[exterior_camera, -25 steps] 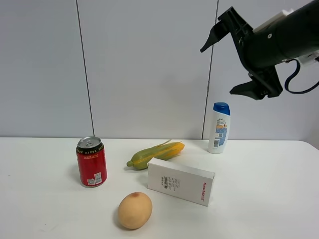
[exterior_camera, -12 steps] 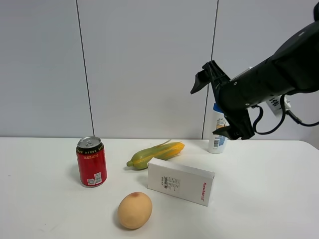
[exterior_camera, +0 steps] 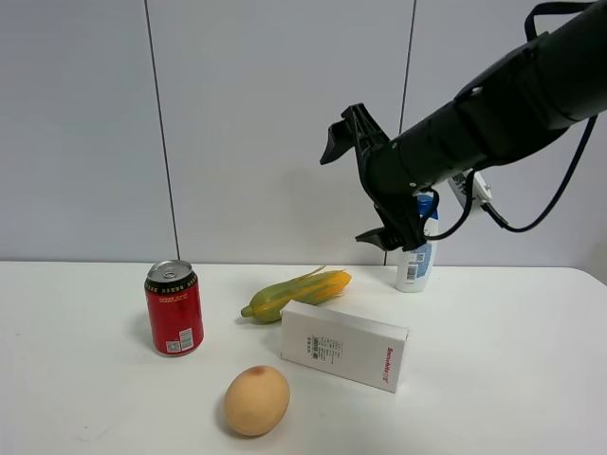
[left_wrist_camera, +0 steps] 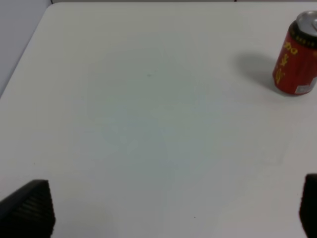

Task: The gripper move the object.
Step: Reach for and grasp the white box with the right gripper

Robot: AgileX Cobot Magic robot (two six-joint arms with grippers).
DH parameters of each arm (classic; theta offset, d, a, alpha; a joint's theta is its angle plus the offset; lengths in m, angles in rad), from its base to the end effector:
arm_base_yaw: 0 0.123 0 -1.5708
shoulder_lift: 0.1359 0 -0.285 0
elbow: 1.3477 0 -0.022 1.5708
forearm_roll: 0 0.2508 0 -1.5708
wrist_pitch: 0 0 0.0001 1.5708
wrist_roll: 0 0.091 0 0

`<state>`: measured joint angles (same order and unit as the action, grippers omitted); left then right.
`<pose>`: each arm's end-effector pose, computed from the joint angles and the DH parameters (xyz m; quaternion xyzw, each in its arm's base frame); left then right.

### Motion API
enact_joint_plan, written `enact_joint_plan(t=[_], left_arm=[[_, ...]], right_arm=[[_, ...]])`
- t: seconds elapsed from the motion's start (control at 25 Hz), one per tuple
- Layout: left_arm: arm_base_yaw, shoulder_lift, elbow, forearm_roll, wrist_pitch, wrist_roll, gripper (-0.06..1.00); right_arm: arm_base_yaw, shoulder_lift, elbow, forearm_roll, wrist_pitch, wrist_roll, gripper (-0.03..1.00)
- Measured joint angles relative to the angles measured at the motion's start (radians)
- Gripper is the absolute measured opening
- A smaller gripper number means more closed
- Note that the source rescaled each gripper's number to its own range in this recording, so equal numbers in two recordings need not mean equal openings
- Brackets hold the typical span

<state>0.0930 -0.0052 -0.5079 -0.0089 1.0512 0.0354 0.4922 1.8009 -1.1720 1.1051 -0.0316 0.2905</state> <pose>-0.0061 -0.0013 0.2802 -0.0242 0.8469 0.0296 0.5303 0.3597 0.1901 0.2328 0.3847 0.7769 0.3963 0.3022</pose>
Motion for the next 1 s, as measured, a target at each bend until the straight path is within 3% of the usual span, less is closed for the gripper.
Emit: enact_joint_plan(t=[0.28,0.52,0.64,0.68,1.0], left_arm=[[0.0,0.0,0.0,0.0,0.0,0.0,1.0],[0.0,0.0,0.0,0.0,0.0,0.0,1.0],[0.0,0.0,0.0,0.0,0.0,0.0,1.0],[0.0,0.0,0.0,0.0,0.0,0.0,1.0],[0.0,0.0,0.0,0.0,0.0,0.0,1.0]], right_arm=[[0.0,0.04,-0.087,-0.033,0.032,-0.079,1.0],[0.0,0.044,-0.088,-0.173,0.084,-0.088,1.0],[0.0,0.044,-0.088,-0.325,0.121,-0.094,1.0],[0.0,0.044,-0.088,-0.447,0.144,-0.094,1.0],[0.0,0.044,-0.088,-1.01,0.256,-0.099,1.0]])
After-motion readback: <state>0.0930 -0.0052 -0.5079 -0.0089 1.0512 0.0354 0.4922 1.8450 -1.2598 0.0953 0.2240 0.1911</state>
